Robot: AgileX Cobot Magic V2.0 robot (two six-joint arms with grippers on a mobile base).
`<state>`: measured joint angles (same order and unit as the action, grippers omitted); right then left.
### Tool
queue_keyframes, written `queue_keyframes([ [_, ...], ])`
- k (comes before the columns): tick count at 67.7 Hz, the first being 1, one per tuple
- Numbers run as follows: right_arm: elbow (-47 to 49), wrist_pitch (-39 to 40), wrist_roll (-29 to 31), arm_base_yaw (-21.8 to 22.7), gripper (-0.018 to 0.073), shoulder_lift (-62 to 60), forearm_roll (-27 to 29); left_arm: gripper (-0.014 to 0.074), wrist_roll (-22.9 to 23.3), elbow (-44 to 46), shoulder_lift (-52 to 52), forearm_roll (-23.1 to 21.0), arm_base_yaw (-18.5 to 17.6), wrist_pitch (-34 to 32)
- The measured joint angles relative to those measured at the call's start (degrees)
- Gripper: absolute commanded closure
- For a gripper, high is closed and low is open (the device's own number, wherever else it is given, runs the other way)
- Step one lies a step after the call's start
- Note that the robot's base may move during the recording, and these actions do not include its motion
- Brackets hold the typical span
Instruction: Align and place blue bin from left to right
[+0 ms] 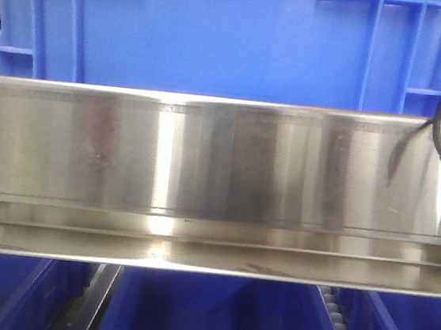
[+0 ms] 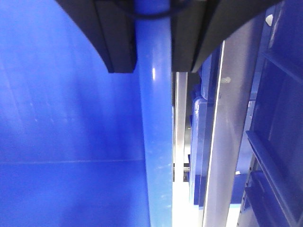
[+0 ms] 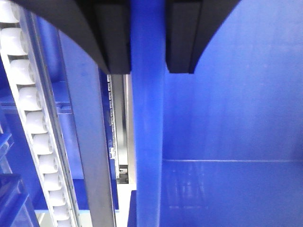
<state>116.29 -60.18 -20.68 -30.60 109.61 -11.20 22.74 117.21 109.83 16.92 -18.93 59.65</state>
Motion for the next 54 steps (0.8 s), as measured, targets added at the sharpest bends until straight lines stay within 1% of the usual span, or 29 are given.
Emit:
queue_keyframes([
  [31,0.0,0.0,0.0,0.0,0.0628,0.0,0.0,0.0707,0.0,0.4,0.0,-0.8,0.0,-0.1],
  [46,-0.1,-2.4,-0.8,0.0,0.0629,-0.9,0.6,0.0707,0.0,4.2,0.0,-1.9,-0.5,5.9],
  [54,-0.2,-3.5,-1.0,0.0,0.0629,-2.2,0.8,0.0707,0.0,7.0,0.0,-1.9,-0.9,7.8],
])
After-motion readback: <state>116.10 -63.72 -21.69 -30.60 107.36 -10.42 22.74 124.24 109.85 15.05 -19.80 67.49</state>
